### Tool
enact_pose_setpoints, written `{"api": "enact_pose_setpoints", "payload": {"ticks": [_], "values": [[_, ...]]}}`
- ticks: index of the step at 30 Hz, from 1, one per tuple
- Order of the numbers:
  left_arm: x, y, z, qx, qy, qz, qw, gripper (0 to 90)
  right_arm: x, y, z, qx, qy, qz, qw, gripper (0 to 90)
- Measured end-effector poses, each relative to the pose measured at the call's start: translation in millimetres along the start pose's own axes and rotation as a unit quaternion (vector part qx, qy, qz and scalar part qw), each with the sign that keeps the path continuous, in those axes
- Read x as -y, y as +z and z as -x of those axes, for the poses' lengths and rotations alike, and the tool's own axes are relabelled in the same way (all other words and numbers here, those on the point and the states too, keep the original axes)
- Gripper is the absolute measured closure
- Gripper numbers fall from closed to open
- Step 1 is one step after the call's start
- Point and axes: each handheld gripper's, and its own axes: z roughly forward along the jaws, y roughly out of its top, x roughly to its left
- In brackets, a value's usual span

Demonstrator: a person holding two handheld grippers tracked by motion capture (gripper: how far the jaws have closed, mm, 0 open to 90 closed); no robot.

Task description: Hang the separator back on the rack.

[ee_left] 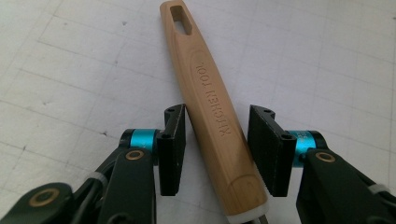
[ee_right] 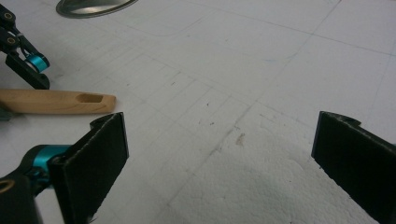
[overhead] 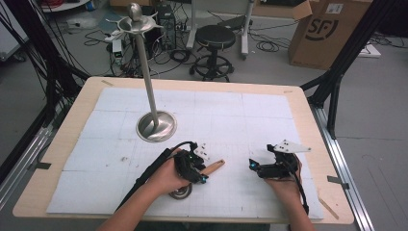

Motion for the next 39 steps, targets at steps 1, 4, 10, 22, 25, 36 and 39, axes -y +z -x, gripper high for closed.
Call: {"api": "enact_pose_setpoints", "payload": {"ticks": [1,4,10,22,25,36,39], "values": [[-0.5,1.1,2.2,-0.006,0.008,-0.003,0.9999,57.0,0.0,0.0,0.0,0.000,0.000,0.000,1.0000,2.5],[-1.5,1.6,4.2,-0.013,0.013,-0.008,0.9998,56.9,0.0,0.2,-0.1,0.002,-0.001,-0.001,1.0000,2.5],[-3.4,1.9,5.0,-0.017,0.017,-0.015,0.9996,58.8,-0.1,-0.2,-1.0,0.004,-0.002,-0.003,1.0000,2.5],[-8.8,2.3,3.8,-0.017,0.027,-0.035,0.9989,61.4,0.1,0.0,-0.3,0.003,-0.002,-0.002,1.0000,2.5],[-9.4,2.7,5.8,-0.022,0.024,-0.037,0.9988,61.1,0.1,0.9,-0.7,0.003,-0.003,-0.005,1.0000,2.5],[-9.3,2.1,7.6,-0.018,0.045,-0.033,0.9983,68.4,0.2,0.8,-1.0,0.004,-0.006,-0.005,1.0000,2.5],[-8.6,1.4,4.3,-0.006,0.041,-0.032,0.9986,68.8,0.1,-0.1,-0.9,0.006,-0.002,-0.005,1.0000,2.5]]}}
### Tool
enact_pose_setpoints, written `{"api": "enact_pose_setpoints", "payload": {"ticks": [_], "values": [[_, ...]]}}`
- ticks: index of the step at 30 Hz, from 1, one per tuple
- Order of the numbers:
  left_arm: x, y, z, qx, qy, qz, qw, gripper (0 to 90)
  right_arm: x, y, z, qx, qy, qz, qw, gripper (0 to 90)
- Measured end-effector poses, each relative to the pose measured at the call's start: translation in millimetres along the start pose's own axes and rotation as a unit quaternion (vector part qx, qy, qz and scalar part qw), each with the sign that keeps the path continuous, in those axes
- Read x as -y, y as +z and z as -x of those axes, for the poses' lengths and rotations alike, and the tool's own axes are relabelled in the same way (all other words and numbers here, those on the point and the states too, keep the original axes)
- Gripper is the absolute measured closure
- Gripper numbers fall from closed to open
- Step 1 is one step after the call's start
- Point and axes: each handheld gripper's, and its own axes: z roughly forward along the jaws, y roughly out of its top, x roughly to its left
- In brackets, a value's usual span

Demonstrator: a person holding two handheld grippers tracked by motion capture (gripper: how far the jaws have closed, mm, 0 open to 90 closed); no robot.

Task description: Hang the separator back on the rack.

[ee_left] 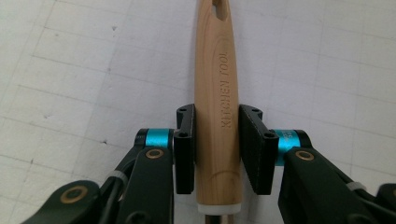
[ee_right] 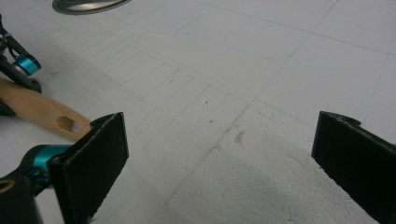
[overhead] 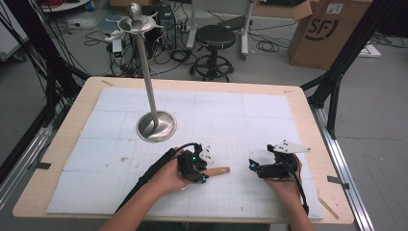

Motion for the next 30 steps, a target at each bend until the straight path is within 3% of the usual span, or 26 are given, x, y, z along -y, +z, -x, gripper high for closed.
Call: {"api": "enact_pose_setpoints", "payload": {"ticks": [6,10,14,15,19,22,23,24,30], "values": [[0.7,-0.8,-0.6,0.003,0.003,0.002,1.0000,70.0,0.0,0.2,0.1,-0.001,0.001,0.000,1.0000,2.5],[2.4,-2.8,-4.1,0.018,-0.004,0.008,0.9998,70.3,0.0,0.1,0.2,-0.003,0.001,0.001,1.0000,2.5],[3.5,-8.5,-6.7,0.028,-0.006,0.022,0.9993,70.4,-0.1,-0.2,0.7,-0.003,0.000,0.003,1.0000,2.5],[4.7,-13.4,-8.0,0.034,-0.013,0.037,0.9986,70.4,0.0,-0.2,0.9,-0.003,-0.001,0.002,1.0000,2.5],[7.4,-22.2,-11.5,0.037,-0.021,0.057,0.9975,70.4,-0.1,0.0,0.2,-0.003,0.001,0.001,1.0000,2.5],[12.2,-37.4,-16.7,0.035,-0.027,0.087,0.9953,70.4,0.0,0.0,0.3,-0.003,0.002,0.001,1.0000,2.5],[12.2,-37.4,-16.7,0.035,-0.027,0.087,0.9953,70.4,0.0,0.1,0.6,-0.002,0.000,0.002,1.0000,2.5],[15.0,-45.9,-19.0,0.033,-0.030,0.105,0.9935,70.4,0.1,0.3,0.3,-0.002,0.001,0.001,1.0000,2.5],[24.7,-69.9,-25.6,0.031,-0.041,0.153,0.9869,70.4,0.2,0.9,0.1,-0.001,0.000,-0.001,1.0000,2.4]]}}
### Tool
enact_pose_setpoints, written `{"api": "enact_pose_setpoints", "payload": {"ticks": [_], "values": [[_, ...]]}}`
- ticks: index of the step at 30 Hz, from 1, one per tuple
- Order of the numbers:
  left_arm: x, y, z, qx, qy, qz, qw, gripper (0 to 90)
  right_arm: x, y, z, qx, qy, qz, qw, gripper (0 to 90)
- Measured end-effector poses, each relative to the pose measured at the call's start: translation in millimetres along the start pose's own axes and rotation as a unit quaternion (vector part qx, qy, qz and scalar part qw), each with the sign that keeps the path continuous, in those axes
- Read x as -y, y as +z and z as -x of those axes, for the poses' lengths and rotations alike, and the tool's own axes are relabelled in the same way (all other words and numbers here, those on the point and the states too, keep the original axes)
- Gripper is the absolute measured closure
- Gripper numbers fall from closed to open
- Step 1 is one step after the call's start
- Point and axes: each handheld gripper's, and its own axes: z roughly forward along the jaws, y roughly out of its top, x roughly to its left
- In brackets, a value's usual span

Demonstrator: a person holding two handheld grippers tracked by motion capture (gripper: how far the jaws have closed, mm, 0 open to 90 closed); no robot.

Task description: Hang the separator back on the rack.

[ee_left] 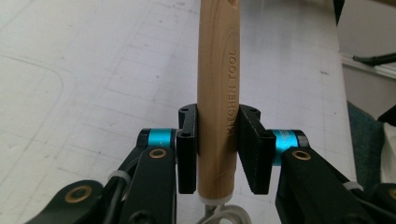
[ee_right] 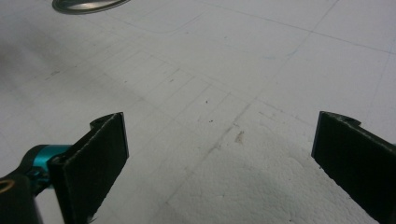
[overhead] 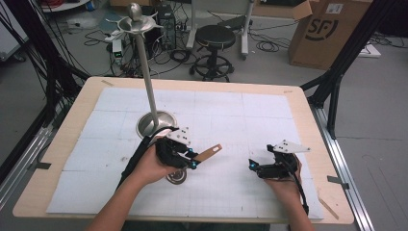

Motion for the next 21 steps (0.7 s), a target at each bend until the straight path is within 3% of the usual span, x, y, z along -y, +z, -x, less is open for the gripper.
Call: {"api": "enact_pose_setpoints", "payload": {"ticks": [4,8,14,21], "values": [[1.2,-12.6,-2.1,-0.001,-0.006,0.026,0.9996,70.8,0.1,0.0,-0.2,0.000,0.001,-0.002,1.0000,2.5],[1.9,-18.2,-2.8,-0.003,-0.001,0.034,0.9994,70.7,0.1,0.4,-0.3,0.000,0.000,-0.002,1.0000,2.5],[1.4,-17.4,-1.1,0.007,0.002,0.035,0.9994,70.7,0.2,0.4,-0.6,0.000,0.000,-0.003,1.0000,2.5],[1.7,-21.2,-2.8,0.002,-0.002,0.034,0.9994,70.8,0.2,0.4,-0.4,0.000,0.000,-0.002,1.0000,2.5]]}}
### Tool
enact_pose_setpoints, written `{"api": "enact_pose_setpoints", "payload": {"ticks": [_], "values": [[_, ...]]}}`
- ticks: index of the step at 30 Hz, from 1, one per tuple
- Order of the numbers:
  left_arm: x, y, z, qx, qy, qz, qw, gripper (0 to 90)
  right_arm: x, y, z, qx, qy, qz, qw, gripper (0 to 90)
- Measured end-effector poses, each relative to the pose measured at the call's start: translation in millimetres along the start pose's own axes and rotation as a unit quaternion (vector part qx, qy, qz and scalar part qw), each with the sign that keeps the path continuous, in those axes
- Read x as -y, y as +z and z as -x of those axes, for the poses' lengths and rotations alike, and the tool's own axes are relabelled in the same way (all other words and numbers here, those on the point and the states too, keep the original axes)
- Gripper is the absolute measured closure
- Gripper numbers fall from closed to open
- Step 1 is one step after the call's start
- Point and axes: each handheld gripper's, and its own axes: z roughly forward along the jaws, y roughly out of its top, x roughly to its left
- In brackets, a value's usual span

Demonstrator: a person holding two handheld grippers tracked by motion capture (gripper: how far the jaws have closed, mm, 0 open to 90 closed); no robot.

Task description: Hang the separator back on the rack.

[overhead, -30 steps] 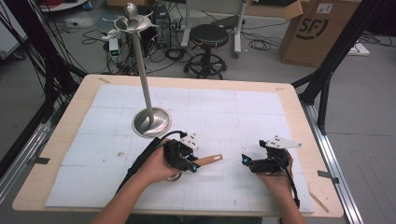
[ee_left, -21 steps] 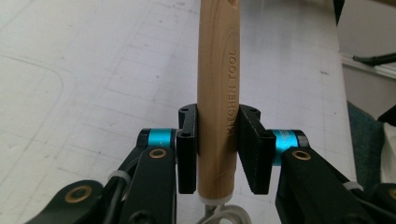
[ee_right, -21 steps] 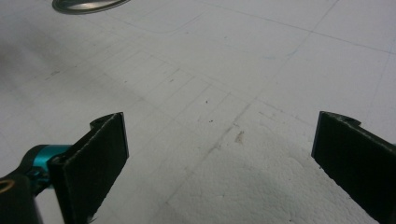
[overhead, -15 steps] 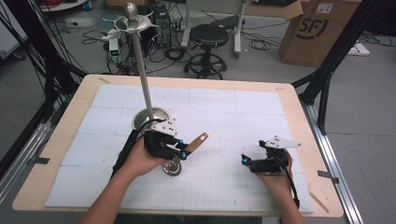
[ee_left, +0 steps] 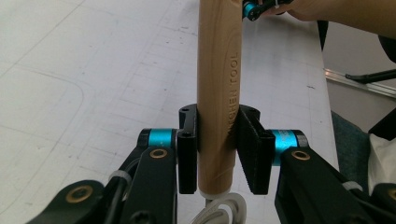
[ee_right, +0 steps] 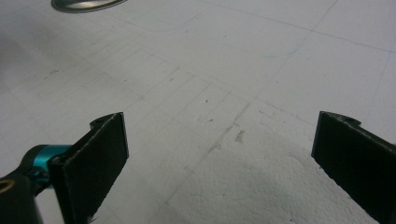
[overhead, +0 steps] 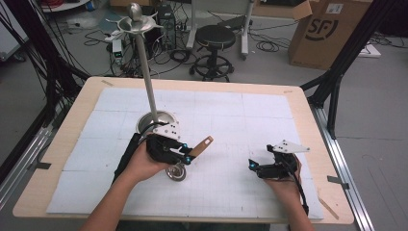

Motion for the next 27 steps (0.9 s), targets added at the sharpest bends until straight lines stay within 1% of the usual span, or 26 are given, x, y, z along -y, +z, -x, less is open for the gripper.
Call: {"api": "enact_pose_setpoints", "payload": {"ticks": [3,4,5,8,9,10,13,14,18,22,23,25,27], "values": [[-0.9,-7.6,-0.4,0.000,0.000,0.013,0.9999,70.8,-0.1,0.0,0.3,0.000,0.000,0.001,1.0000,2.5],[-0.9,-7.6,-0.4,0.000,0.000,0.013,0.9999,70.8,-0.1,0.0,0.3,0.000,0.000,0.001,1.0000,2.5],[-2.8,-12.7,-0.3,-0.004,0.002,0.020,0.9998,70.8,-0.1,-0.1,0.0,0.000,0.001,0.000,1.0000,2.5],[-7.6,-22.9,-0.3,-0.009,0.005,0.028,0.9996,70.8,-0.1,-0.1,-0.2,0.000,0.000,0.000,1.0000,2.5],[-7.6,-22.9,-0.3,-0.009,0.005,0.028,0.9996,70.8,-0.1,-0.1,-0.2,0.000,0.000,0.000,1.0000,2.5],[-10.8,-31.0,-1.0,-0.012,0.006,0.035,0.9993,70.7,-0.2,-0.3,-0.2,0.000,0.001,0.000,1.0000,2.5],[-15.0,-43.7,-2.0,-0.021,0.007,0.047,0.9987,70.7,-0.1,-0.3,-0.1,0.001,0.000,0.001,1.0000,2.5],[-16.4,-47.9,-2.4,-0.026,0.007,0.051,0.9983,70.8,-0.1,-0.2,-0.1,0.001,-0.001,0.002,1.0000,2.5],[-22.2,-65.6,-4.8,-0.035,0.004,0.070,0.9969,70.8,-0.2,0.2,-0.4,0.000,-0.001,0.001,1.0000,2.5],[-29.5,-81.8,-6.6,-0.043,0.008,0.080,0.9958,70.7,-0.2,0.3,-0.4,0.000,-0.002,0.001,1.0000,2.5],[-29.5,-81.8,-6.6,-0.043,0.008,0.080,0.9958,70.7,-0.2,0.3,-0.4,0.000,-0.002,0.001,1.0000,2.5],[-34.7,-91.5,-7.0,-0.047,0.009,0.086,0.9951,70.7,-0.2,0.3,-0.4,0.000,-0.002,0.001,1.0000,2.5],[-36.3,-94.3,-7.3,-0.048,0.011,0.088,0.9949,70.7,-0.2,0.3,-0.4,0.000,-0.002,0.001,1.0000,2.5]]}}
